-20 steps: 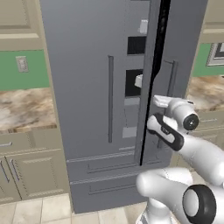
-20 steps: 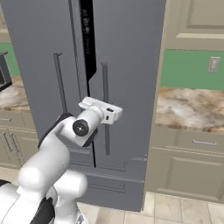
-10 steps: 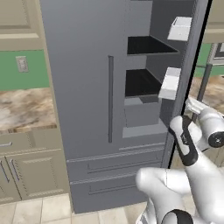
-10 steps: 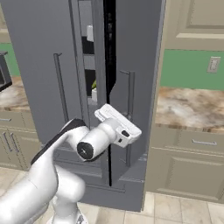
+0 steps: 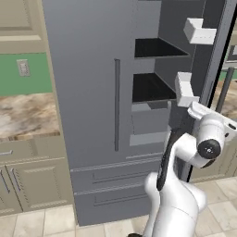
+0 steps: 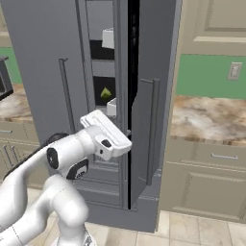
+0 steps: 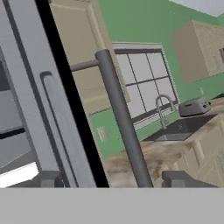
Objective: Take the lemon wedge from the fridge and place it on the plate with fish on the dining counter.
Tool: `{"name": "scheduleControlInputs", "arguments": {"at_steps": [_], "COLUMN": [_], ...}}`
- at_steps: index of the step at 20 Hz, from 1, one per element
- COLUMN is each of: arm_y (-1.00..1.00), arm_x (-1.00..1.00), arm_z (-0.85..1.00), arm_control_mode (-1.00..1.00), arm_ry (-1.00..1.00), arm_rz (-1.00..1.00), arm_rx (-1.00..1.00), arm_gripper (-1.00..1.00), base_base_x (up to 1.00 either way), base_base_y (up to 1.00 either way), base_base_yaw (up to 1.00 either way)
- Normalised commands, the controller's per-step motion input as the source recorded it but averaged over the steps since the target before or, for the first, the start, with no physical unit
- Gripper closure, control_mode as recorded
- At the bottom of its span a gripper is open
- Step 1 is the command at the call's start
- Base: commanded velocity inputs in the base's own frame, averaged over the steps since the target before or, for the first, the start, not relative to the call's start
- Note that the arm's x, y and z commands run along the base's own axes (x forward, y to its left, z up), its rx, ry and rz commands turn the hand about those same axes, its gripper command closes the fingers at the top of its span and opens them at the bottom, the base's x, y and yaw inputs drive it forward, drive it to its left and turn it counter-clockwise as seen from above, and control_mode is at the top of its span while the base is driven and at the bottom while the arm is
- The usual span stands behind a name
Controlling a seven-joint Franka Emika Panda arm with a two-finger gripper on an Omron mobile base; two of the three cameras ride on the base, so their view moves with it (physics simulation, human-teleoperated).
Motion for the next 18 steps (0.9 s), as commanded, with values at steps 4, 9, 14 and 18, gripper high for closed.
{"name": "scheduleControlInputs", "arguments": {"at_steps": [4, 9, 14, 18], "arm_y": [1.0, 1.0, 0.4, -0.16], "arm_x": [0.47, 0.74, 0.7, 0.37], "arm_z": [0.05, 0.22, 0.1, 0.0], "arm_control_mode": [-1.0, -1.0, -1.0, -1.0], "arm_ry": [0.25, 0.22, 0.23, 0.03], "arm_rz": [-0.14, -0.25, -0.21, 0.0], "arm_rx": [-0.16, -0.01, -0.01, 0.0], "arm_gripper": [-1.0, -1.0, -1.0, -1.0], "base_base_x": [0.0, 0.0, 0.0, 0.0], "base_base_y": [0.0, 0.0, 0.0, 0.0], "base_base_yaw": [0.0, 0.0, 0.0, 0.0]}}
